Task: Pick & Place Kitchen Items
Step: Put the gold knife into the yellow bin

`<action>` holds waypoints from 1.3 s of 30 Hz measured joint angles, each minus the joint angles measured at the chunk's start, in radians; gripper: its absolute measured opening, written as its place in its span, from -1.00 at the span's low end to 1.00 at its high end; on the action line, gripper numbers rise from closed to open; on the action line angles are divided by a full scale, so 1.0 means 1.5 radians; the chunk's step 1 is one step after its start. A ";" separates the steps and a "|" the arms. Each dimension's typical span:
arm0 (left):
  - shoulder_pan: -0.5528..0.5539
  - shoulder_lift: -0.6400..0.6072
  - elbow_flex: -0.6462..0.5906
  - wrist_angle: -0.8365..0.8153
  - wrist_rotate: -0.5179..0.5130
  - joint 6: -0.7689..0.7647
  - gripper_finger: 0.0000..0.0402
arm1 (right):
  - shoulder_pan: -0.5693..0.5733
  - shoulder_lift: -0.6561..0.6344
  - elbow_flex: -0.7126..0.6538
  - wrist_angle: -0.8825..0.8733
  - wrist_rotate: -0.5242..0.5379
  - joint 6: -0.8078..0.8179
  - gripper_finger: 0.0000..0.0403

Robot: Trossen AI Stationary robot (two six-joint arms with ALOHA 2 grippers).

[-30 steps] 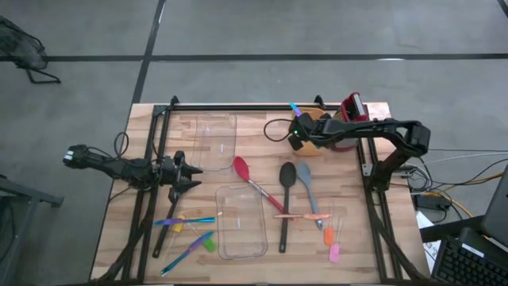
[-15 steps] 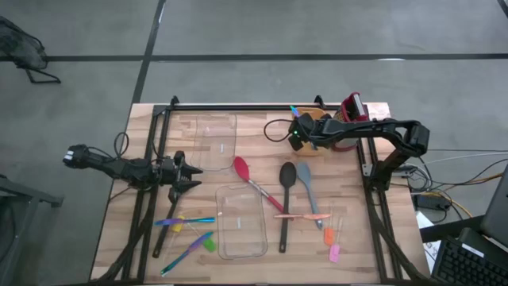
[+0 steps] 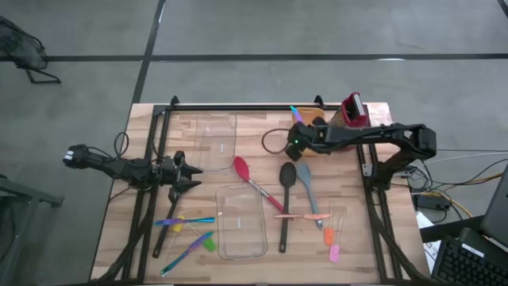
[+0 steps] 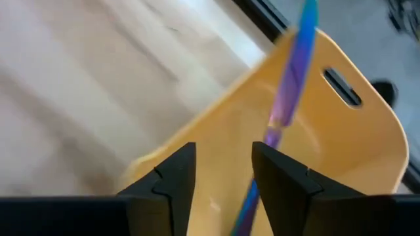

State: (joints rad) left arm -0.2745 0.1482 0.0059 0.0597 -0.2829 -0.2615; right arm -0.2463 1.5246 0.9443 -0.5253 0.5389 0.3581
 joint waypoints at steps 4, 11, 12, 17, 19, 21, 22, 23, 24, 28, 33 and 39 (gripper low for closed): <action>0.000 0.000 0.000 0.000 0.000 0.000 0.04 | 0.058 -0.031 0.000 0.003 0.000 -0.008 -0.19; 0.000 0.000 0.000 0.000 0.000 0.000 0.04 | 0.147 -0.068 -0.001 0.033 0.002 -0.024 -0.08; 0.000 0.000 0.000 0.000 0.000 0.000 0.04 | 0.159 -0.070 -0.001 0.041 0.002 -0.030 -0.07; 0.000 0.000 0.000 0.000 0.000 0.000 0.04 | 0.221 -0.067 -0.001 0.056 0.002 -0.053 0.00; 0.000 0.000 0.000 0.000 0.000 0.000 0.04 | 0.244 -0.066 -0.001 0.055 -0.001 -0.055 0.03; 0.000 0.000 0.000 0.000 0.000 0.000 0.04 | 0.268 -0.066 -0.001 0.055 -0.028 -0.055 0.05; 0.000 0.000 0.000 0.000 0.000 0.000 0.04 | 0.279 -0.066 -0.001 0.056 -0.049 -0.054 0.06; 0.000 0.000 0.000 0.000 0.000 0.000 0.04 | 0.290 -0.066 -0.001 0.056 -0.067 -0.050 0.07; 0.000 0.000 0.000 0.000 0.000 0.000 0.04 | 0.300 -0.066 -0.001 0.058 -0.083 -0.043 0.08; 0.000 0.000 0.000 0.000 0.000 0.000 0.04 | 0.340 -0.055 -0.002 0.063 -0.133 -0.013 0.10; 0.000 0.000 0.000 0.000 0.000 0.000 0.04 | 0.393 -0.021 -0.003 0.069 -0.159 -0.004 0.07; 0.000 0.000 0.000 0.000 0.000 0.000 0.04 | 0.440 0.016 -0.003 0.060 -0.204 0.041 0.02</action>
State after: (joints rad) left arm -0.2745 0.1486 0.0059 0.0593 -0.2829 -0.2611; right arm 0.4136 1.5489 0.9394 -0.4351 0.2327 0.4193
